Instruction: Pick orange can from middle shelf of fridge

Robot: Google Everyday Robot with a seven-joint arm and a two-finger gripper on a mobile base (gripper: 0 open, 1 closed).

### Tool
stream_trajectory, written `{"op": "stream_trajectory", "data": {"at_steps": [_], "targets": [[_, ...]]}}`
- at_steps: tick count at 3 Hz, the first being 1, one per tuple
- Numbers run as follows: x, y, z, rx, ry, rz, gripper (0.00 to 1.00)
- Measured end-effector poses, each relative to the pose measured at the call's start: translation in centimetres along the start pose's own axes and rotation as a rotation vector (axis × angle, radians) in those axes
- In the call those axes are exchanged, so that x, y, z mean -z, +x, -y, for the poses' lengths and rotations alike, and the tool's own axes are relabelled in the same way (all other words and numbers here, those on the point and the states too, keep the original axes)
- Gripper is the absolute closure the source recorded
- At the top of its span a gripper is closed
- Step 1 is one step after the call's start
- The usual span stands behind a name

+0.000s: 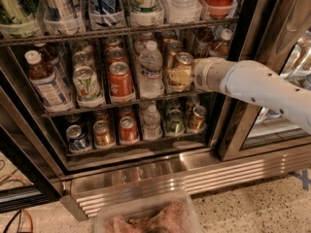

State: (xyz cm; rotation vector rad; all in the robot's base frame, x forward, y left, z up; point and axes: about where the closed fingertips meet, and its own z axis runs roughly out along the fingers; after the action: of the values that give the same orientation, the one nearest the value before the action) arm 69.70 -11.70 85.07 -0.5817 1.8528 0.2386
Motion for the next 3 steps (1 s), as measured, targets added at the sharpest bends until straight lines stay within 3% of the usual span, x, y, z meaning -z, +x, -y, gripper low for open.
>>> {"op": "stream_trajectory", "data": {"at_steps": [1, 3], "targets": [[0.0, 0.0, 0.0, 0.0, 0.0, 0.0, 0.98], [0.64, -0.3, -0.82, -0.013, -0.044, 0.005, 1.0]]}}
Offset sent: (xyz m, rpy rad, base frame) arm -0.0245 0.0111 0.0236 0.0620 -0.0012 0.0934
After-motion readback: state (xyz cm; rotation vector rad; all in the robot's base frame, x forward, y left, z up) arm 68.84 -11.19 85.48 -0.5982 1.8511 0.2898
